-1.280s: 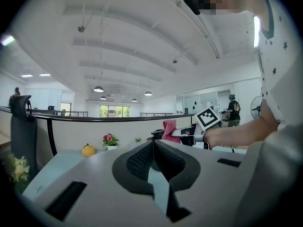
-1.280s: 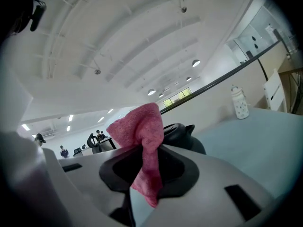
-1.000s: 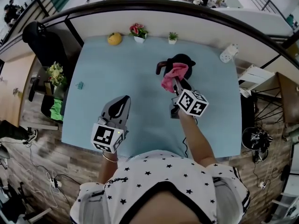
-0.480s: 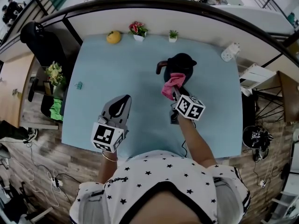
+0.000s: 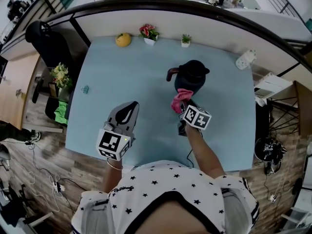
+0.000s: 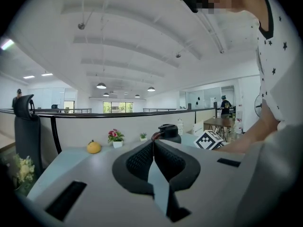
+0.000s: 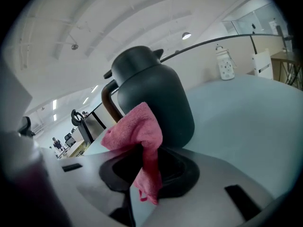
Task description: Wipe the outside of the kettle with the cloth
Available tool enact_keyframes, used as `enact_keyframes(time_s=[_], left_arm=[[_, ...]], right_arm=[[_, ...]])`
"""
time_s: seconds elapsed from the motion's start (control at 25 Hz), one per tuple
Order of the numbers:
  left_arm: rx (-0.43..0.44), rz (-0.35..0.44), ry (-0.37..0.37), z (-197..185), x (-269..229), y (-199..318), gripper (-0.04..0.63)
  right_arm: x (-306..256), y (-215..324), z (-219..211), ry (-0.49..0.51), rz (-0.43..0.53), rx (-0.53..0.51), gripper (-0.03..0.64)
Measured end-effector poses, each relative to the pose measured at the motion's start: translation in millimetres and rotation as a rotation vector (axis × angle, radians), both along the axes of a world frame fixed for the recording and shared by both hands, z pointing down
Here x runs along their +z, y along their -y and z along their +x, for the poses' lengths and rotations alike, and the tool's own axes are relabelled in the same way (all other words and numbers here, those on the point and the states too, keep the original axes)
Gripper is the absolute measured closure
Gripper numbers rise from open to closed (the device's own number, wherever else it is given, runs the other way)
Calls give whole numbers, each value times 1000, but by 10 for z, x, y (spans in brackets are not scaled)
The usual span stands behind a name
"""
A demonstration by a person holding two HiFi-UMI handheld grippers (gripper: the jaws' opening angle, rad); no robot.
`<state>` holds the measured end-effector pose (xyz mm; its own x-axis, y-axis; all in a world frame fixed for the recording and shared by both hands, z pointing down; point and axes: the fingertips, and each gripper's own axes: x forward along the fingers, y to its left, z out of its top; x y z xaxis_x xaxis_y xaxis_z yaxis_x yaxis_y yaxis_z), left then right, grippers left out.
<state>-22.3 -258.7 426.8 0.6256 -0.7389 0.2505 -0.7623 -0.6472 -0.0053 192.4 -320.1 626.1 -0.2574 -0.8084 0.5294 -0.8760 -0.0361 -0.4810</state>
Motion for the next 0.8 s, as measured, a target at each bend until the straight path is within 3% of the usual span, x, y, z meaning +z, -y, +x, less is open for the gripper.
enact_keyframes(time_s=[0.56,0.8], left_arm=[[-40,3,16,-48,-43,-124,565],[-38,11,11,-15,-77,-208,565]], right_arm=[[340,-28,78,-58,-82,-17,531],[-69,-163,-307,34,6,-112,531]])
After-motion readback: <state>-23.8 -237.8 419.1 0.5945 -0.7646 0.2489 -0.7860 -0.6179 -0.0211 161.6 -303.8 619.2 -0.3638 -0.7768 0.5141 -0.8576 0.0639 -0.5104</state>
